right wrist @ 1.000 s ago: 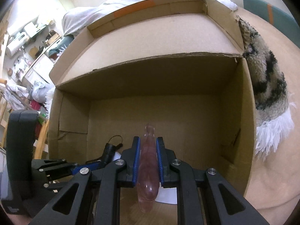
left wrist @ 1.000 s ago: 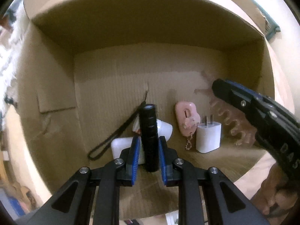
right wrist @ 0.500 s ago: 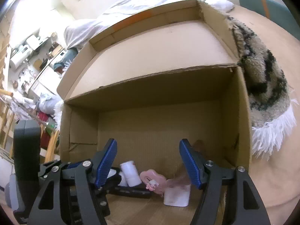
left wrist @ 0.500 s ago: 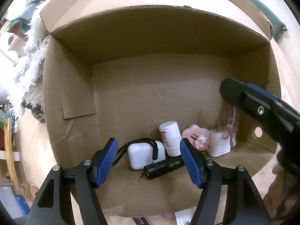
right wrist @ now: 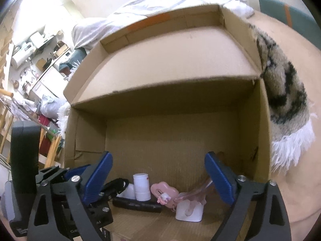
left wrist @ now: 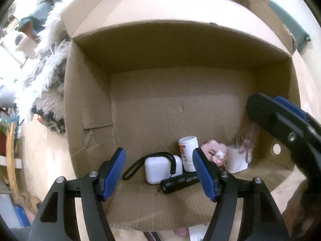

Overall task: Organize rigid objects
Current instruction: 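Withdraw both open grippers from the box toward the remaining items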

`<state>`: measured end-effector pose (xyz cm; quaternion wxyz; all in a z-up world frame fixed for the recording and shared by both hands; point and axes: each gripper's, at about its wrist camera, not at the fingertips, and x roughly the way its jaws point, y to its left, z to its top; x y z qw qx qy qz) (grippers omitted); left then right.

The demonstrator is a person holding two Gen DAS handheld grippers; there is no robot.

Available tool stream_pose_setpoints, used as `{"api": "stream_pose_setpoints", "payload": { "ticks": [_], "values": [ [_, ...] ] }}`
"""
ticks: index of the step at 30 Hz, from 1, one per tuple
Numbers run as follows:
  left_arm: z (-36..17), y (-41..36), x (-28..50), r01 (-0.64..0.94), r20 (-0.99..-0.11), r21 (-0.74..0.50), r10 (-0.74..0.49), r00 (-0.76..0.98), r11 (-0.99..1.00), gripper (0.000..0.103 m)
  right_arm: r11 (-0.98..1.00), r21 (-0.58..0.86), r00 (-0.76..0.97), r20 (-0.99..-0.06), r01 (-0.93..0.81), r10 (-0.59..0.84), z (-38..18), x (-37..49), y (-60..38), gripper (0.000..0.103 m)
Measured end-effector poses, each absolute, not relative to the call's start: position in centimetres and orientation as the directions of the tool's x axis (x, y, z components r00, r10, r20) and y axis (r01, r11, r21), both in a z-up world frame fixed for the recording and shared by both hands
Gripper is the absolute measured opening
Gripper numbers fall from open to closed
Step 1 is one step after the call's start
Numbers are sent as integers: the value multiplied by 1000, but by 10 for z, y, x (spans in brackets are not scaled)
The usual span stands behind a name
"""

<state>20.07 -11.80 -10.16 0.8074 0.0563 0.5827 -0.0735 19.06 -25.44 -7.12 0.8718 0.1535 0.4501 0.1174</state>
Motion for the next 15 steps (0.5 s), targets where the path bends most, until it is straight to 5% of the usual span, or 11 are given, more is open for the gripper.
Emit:
{"api": "stream_pose_setpoints", "payload": {
  "ticks": [15],
  "values": [
    [-75, -89, 172, 155, -929, -6, -63, 364, 988, 66, 929, 368, 607, -728, -45, 318, -53, 178, -266, 100]
  ]
}}
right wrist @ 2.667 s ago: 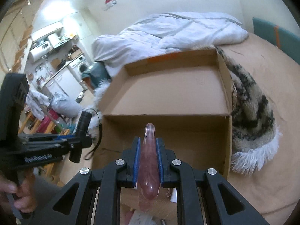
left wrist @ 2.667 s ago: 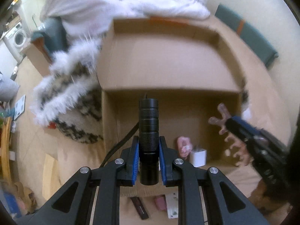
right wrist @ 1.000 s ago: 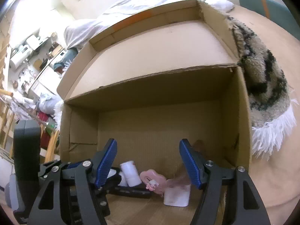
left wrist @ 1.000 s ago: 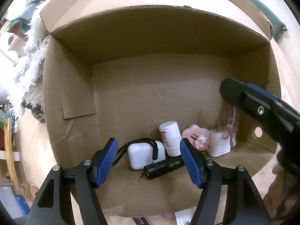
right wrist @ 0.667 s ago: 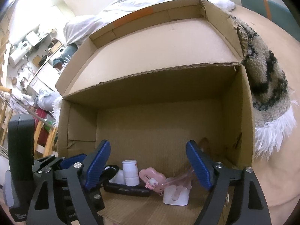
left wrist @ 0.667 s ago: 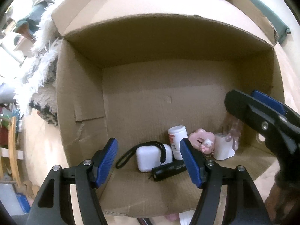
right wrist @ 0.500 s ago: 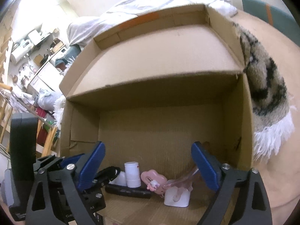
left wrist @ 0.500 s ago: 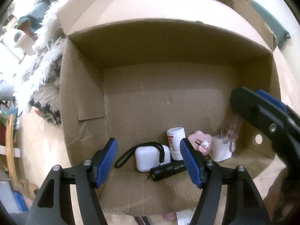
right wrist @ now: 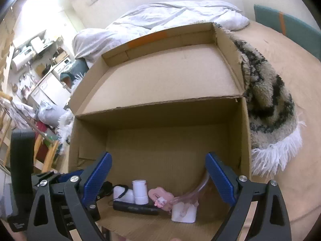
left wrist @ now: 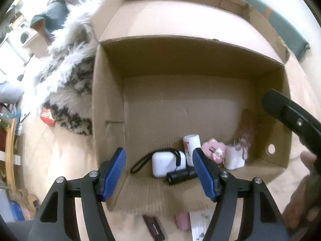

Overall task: Organize rigid objects
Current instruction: 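Withdraw both open grippers from the box toward the remaining items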

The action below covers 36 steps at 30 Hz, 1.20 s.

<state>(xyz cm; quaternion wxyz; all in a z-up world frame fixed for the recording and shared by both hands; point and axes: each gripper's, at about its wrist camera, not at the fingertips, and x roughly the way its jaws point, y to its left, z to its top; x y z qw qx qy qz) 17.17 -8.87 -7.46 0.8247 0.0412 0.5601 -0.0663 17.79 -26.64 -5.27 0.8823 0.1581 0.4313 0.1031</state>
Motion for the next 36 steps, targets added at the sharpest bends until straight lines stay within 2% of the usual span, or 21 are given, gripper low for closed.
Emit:
{"api": "stream_pose_setpoints", "payload": {
  "ticks": [8, 14, 20, 31, 36],
  "values": [
    [-56, -72, 140, 132, -915, -18, -69, 398, 991, 66, 915, 401, 582, -735, -43, 350, -40, 152, -273, 100],
    [-46, -57, 106, 104, -911, 54, 6, 413, 993, 66, 904, 425, 576, -728, -48, 373, -33, 118, -271, 100],
    [-40, -35, 90, 35, -921, 10, -4, 389, 999, 66, 901, 429, 544, -744, -56, 388, -35, 90, -267, 100],
    [-80, -13, 96, -59, -955, -62, -42, 294, 996, 66, 910, 414, 507, -783, -6, 360, -52, 74, -265, 100],
    [-116, -13, 102, -66, -980, -84, -71, 184, 994, 66, 899, 436, 459, -807, 38, 372, -70, 80, -266, 100]
  ]
}}
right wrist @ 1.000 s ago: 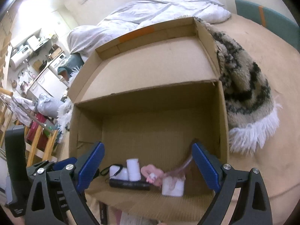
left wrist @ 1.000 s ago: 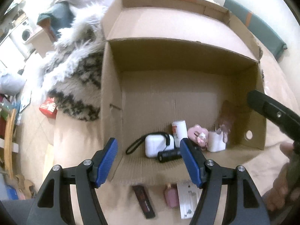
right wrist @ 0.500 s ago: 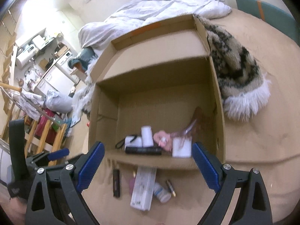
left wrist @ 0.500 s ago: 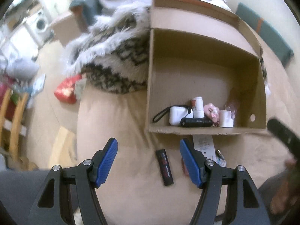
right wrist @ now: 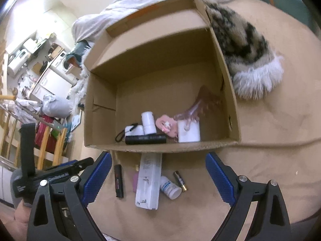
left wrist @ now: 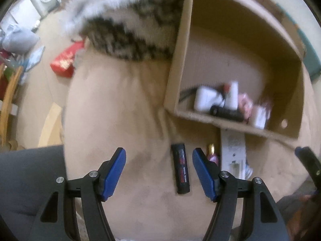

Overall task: Organize rigid objects
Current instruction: 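Withdraw both open grippers from the box toward the remaining items, then grasp the black-and-red stick with the left gripper while the right grasps the white pill bottle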

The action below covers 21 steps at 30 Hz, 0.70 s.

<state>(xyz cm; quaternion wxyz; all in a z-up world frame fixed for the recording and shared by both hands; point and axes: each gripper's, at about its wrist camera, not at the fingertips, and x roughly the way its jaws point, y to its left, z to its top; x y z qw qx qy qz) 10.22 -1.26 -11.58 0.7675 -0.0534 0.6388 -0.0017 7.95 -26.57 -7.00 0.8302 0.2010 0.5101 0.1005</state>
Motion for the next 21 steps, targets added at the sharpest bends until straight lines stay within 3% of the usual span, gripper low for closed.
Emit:
{"api": "stream_pose_setpoints", "payload": {
  "ticks": [9, 10, 11, 12, 13, 14, 15, 16, 21],
  "values": [
    [-160, -43, 99, -13, -994, -62, -61, 88, 998, 65, 920, 375, 377, -874, 118, 308, -97, 86, -265, 100],
    [-164, -48, 98, 7, -995, -54, -54, 78, 999, 64, 919, 372, 343, -887, 130, 310, -105, 87, -267, 100],
    [-168, -52, 97, 23, -997, -41, -43, 69, 999, 56, 915, 378, 308, -895, 142, 322, -112, 88, -267, 100],
    [-172, -55, 96, 34, -997, -37, -38, 60, 999, 49, 904, 395, 268, -899, 162, 345, -122, 87, -269, 94],
    [-176, -56, 96, 41, -998, -35, -37, 47, 999, 34, 884, 429, 233, -893, 185, 385, -132, 85, -270, 75],
    [-181, -57, 95, 48, -999, -33, -35, 34, 998, 29, 867, 455, 197, -887, 203, 419, -141, 84, -269, 66],
    [-183, -57, 94, 51, -999, -35, -37, 40, 998, 28, 858, 470, 173, -881, 208, 440, -147, 82, -268, 49],
    [-182, -57, 94, 55, -998, -37, -40, 44, 998, 19, 854, 477, 157, -878, 209, 452, -151, 82, -265, 40],
    [-179, -53, 93, 55, -998, -50, -52, 47, 997, 18, 844, 489, 108, -872, 220, 477, -164, 82, -256, 40]
  ]
}}
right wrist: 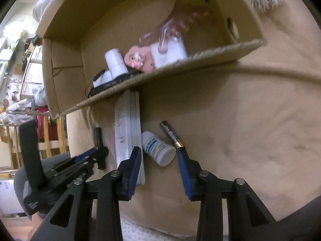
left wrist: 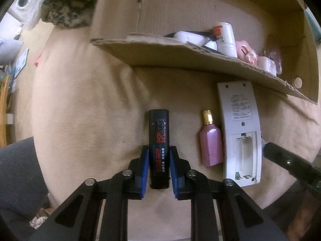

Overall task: Organize rigid objects
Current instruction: 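Grasp the black-and-red stick with the left gripper while the right grasps the white pill bottle, then carry the black stick and pill bottle into the box and release both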

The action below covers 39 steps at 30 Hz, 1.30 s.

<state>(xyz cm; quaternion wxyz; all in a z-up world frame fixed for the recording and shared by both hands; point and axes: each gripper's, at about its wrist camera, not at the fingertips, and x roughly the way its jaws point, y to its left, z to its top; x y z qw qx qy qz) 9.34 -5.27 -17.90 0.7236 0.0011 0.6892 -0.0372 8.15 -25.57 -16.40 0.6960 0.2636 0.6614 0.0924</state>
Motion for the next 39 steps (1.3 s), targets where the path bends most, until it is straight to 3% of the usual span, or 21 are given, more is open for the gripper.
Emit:
{"api": "stream_pose_setpoints", "payload": {
  "ticks": [8, 12, 16, 39],
  "values": [
    [-171, -29, 95, 22, -995, -68, -69, 69, 997, 18, 841, 486, 53, -871, 238, 489, -189, 94, -242, 40],
    [-173, -21, 96, 8, -996, -61, -61, 69, 998, 18, 848, 478, 85, -878, 231, 471, -192, 97, -236, 46],
    [-173, -13, 95, 1, -996, -53, -52, 72, 999, 18, 871, 468, 98, -883, 151, 458, -182, 96, -225, 28],
    [-125, -29, 77, 0, -984, -10, -10, 175, 1000, 18, 880, 465, 307, -855, 94, 418, -110, 70, -253, 28]
  ]
}}
